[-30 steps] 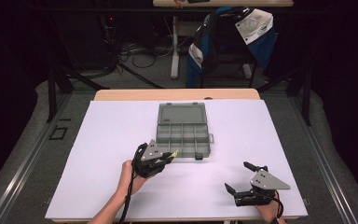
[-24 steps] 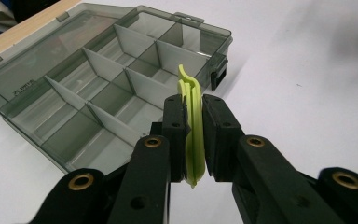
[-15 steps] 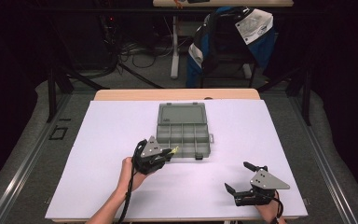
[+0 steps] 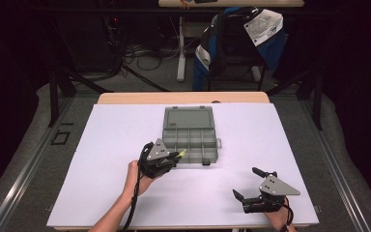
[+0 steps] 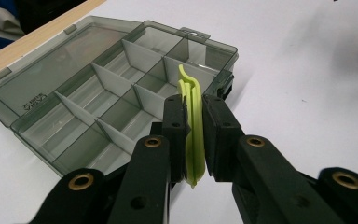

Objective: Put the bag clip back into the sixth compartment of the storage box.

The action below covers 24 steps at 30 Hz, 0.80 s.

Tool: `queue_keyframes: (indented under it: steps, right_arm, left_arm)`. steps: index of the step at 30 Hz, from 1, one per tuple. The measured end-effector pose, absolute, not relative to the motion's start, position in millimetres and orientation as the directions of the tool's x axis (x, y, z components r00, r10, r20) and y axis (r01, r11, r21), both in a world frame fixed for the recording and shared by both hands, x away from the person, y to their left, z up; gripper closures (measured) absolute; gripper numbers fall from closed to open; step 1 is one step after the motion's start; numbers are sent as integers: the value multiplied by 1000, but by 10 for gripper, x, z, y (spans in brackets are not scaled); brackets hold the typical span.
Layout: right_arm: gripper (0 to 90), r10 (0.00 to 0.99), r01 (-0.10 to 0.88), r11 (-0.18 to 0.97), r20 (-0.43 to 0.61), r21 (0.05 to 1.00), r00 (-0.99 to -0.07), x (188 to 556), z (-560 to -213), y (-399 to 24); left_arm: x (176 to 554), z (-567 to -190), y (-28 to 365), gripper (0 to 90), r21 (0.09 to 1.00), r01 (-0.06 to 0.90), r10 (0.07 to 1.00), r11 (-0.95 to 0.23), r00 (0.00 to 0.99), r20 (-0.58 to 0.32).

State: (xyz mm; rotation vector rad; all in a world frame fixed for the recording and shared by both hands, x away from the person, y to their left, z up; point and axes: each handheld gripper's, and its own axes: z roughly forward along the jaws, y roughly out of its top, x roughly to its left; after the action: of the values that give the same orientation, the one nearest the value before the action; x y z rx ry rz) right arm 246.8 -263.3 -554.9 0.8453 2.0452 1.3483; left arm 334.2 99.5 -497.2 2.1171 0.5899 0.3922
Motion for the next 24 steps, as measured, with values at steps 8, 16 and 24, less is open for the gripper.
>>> queue_keyframes:
  steps: [8,16,24]
  right_arm:
    - [0,749,201,299,-99,933,-655,2468,-5549,-2628]
    - [0,744,185,300,-108,936,-660,2445,-5528,-2629]
    - [0,743,182,302,-111,936,-660,2444,-5529,-2617]
  left_arm:
    - [3372,-4951,979,801,826,262,542,-498,838,61]
    - [3385,-4926,992,800,829,253,551,-498,831,77]
    - [3415,-4917,995,801,832,254,557,-494,826,79]
